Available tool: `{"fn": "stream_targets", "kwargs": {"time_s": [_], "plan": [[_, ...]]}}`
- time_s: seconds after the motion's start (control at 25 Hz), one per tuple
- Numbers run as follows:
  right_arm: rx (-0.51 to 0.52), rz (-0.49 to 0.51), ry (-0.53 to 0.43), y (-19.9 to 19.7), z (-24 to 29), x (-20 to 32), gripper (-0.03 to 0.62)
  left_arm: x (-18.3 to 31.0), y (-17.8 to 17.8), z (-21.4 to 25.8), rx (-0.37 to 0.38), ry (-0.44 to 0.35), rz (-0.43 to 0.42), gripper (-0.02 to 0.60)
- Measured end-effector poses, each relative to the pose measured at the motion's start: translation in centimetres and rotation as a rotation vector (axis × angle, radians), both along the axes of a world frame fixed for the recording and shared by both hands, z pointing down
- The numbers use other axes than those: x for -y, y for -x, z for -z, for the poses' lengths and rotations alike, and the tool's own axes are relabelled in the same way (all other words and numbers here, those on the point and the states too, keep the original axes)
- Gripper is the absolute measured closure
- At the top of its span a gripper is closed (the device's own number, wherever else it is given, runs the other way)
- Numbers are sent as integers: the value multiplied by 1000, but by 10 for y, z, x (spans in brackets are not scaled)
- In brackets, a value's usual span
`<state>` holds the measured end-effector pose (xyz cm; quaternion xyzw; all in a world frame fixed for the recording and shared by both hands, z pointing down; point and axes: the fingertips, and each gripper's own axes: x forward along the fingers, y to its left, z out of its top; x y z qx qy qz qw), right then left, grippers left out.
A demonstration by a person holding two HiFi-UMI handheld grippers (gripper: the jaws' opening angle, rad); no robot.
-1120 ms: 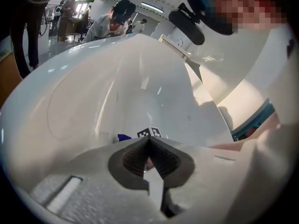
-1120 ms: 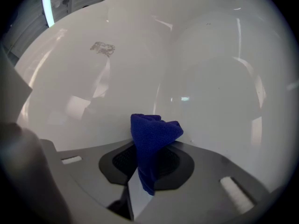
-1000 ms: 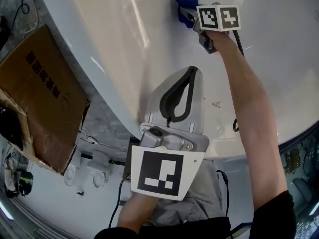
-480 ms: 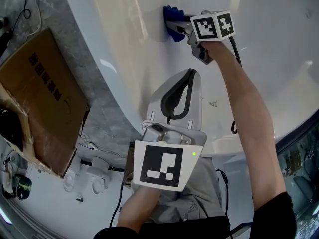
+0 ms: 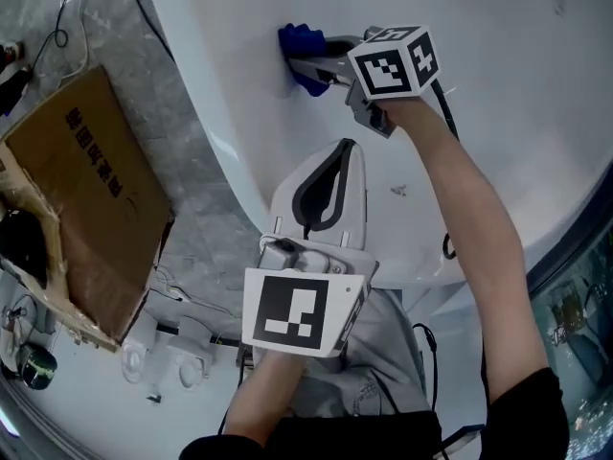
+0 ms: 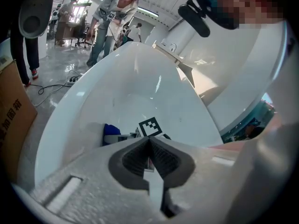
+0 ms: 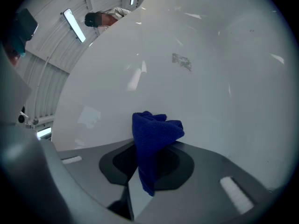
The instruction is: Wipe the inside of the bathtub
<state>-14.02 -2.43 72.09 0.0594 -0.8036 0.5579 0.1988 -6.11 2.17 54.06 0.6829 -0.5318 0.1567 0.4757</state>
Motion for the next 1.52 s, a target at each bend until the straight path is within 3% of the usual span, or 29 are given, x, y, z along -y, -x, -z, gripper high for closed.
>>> {"fn": "stream_targets", "kwargs": {"time_s": [0.48,0.8,1.16,1.36,1.52], "plan": [[159,5,-99,15,110,-18,524,-31,5,25,20,-15,-37,580],[225,37,-144,19,164,-31,523,-41,5,40,28,-32,-34,580],[379,44,-174,12,210,-33,523,-42,-5,36,60,-20,-23,580],[208,-141,-336,-40,187,28,523,-37,-12,33,67,-10,-21,580],[38,-216,-342,-102,129,67,523,-30,-15,25,63,1,-28,580]]}}
